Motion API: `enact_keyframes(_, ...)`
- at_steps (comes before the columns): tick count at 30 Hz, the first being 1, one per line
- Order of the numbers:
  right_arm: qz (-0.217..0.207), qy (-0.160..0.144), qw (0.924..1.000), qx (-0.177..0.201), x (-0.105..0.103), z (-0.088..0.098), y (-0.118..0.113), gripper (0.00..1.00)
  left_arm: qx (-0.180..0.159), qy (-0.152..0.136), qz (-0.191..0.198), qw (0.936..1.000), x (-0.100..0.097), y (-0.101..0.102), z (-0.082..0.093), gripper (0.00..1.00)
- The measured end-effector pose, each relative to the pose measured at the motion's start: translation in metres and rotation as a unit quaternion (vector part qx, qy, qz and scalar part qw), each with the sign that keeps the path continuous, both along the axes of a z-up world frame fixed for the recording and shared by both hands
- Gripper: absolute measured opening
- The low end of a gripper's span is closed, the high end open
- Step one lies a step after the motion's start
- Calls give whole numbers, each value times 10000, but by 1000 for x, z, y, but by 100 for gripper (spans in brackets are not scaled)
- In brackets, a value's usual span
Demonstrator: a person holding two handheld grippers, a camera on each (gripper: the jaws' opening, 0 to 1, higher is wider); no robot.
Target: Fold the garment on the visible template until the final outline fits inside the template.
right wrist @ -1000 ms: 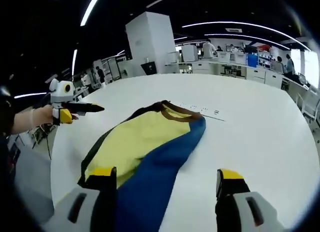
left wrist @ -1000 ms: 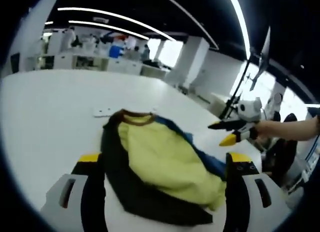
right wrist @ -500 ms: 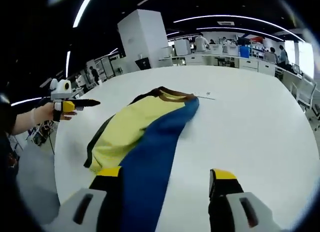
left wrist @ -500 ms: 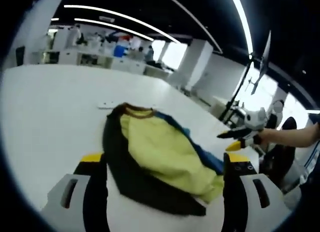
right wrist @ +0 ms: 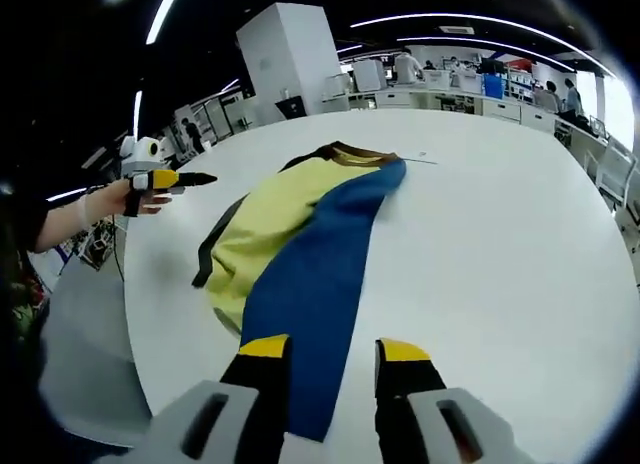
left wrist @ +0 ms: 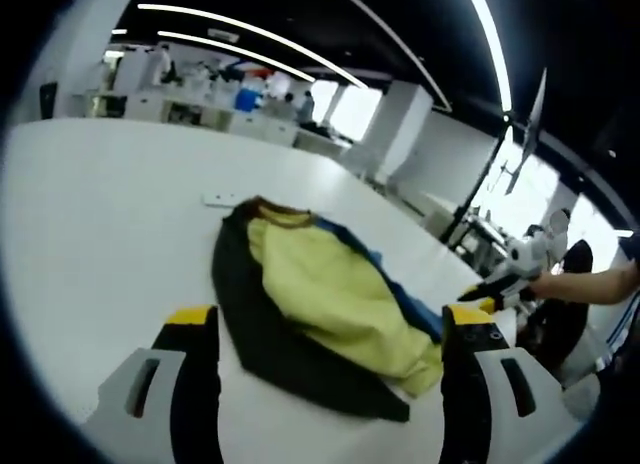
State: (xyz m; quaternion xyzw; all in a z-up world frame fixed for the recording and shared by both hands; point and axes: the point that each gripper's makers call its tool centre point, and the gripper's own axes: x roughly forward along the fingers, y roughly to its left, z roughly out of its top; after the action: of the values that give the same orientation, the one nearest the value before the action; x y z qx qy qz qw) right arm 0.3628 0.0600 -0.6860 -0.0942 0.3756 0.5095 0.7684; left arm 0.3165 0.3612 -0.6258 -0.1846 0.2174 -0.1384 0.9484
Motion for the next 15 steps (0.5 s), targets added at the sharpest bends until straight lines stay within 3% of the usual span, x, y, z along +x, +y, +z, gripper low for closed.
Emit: enact_keyframes(15, 272, -20, 9971, -705, -27, -27, -24, 15, -76, 4, 42, 10000, -1, -1, -1, 86)
